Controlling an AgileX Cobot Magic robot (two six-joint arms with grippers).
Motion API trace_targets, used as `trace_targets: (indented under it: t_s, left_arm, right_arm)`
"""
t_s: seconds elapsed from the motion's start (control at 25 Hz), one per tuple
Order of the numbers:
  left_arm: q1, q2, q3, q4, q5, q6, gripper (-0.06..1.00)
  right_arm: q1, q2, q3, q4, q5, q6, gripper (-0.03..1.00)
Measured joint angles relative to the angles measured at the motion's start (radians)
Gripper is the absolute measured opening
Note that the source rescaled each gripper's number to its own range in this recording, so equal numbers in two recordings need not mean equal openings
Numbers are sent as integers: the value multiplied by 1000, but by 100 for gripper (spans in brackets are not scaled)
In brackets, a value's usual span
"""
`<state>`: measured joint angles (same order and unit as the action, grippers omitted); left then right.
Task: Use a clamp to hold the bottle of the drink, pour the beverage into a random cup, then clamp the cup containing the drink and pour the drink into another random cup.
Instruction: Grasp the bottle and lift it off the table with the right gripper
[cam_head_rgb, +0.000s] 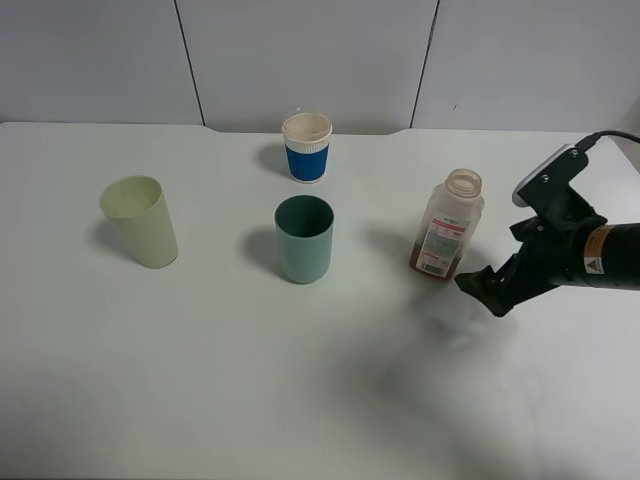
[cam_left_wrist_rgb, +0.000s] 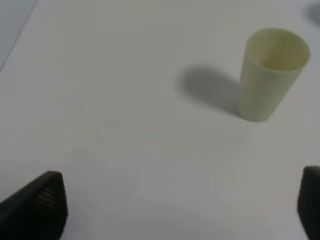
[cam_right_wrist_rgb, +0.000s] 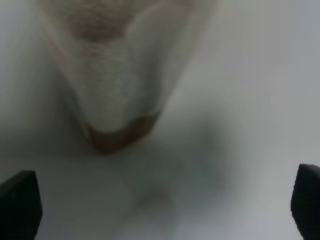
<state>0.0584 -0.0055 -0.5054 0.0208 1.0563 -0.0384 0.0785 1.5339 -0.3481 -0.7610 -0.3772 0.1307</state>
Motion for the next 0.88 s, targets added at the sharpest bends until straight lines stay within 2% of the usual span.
trace_targets:
  t_s: [0.24, 0.72, 0.88]
  left_arm:
    - [0, 0, 0, 0, 0, 0, 76]
    - [0, 0, 0, -1, 0, 1, 76]
    - [0, 0, 0, -1, 0, 0, 76]
  right_arm:
    - [0, 72, -1, -6, -101, -64, 100]
    - [0, 182, -88, -79, -106, -87, 100]
    - [0, 220, -90, -95, -157, -120, 100]
